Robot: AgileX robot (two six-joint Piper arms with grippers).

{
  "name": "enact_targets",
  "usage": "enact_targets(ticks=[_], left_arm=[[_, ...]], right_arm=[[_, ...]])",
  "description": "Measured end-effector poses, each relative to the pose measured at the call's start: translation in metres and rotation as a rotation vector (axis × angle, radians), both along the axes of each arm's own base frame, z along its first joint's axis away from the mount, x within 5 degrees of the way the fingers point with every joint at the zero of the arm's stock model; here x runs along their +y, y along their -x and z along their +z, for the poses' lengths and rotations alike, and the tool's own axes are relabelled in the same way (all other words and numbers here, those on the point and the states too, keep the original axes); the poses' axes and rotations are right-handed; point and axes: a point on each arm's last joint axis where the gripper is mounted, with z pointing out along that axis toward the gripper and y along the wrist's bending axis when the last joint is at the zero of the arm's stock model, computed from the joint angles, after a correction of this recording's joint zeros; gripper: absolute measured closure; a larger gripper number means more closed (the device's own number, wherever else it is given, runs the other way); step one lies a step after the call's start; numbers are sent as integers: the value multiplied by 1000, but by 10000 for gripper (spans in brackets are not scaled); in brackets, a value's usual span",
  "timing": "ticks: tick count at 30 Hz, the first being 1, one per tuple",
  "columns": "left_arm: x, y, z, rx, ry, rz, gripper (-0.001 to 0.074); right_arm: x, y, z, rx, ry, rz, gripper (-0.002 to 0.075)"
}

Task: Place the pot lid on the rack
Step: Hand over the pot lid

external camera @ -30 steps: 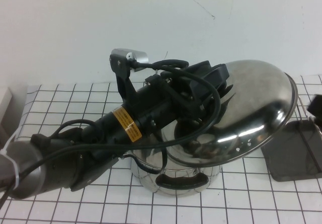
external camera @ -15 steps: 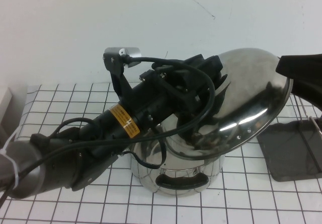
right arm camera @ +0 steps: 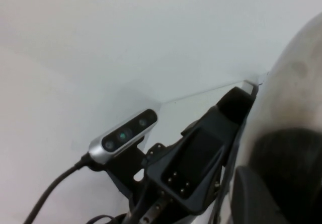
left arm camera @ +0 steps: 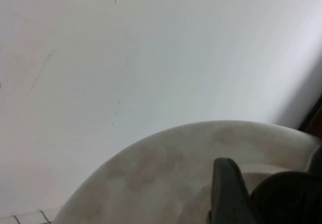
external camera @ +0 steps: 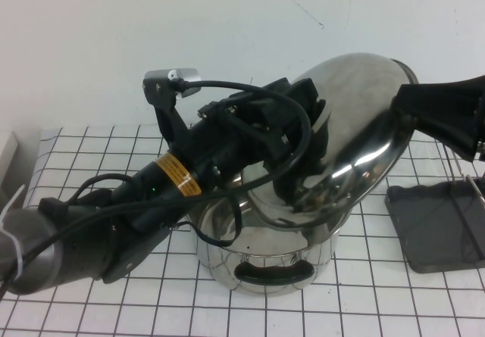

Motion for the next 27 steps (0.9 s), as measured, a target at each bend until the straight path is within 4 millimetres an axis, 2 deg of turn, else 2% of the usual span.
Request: enact_targets(ticks=[14,17,20,27], left_arm=[[4,-5,0,21,16,35,416],[3,-5,-2,29,4,34,309],[3,-4,-2,24,0,22,207],[-5,6,0,-26,-15,-50,169]], right_arm=[[8,-1,2,-136,70,53,568],[10,1,2,-163,90,86,646],[12,2,5,-202,98,111,662],[15,-5,22,-289,142,126,699]])
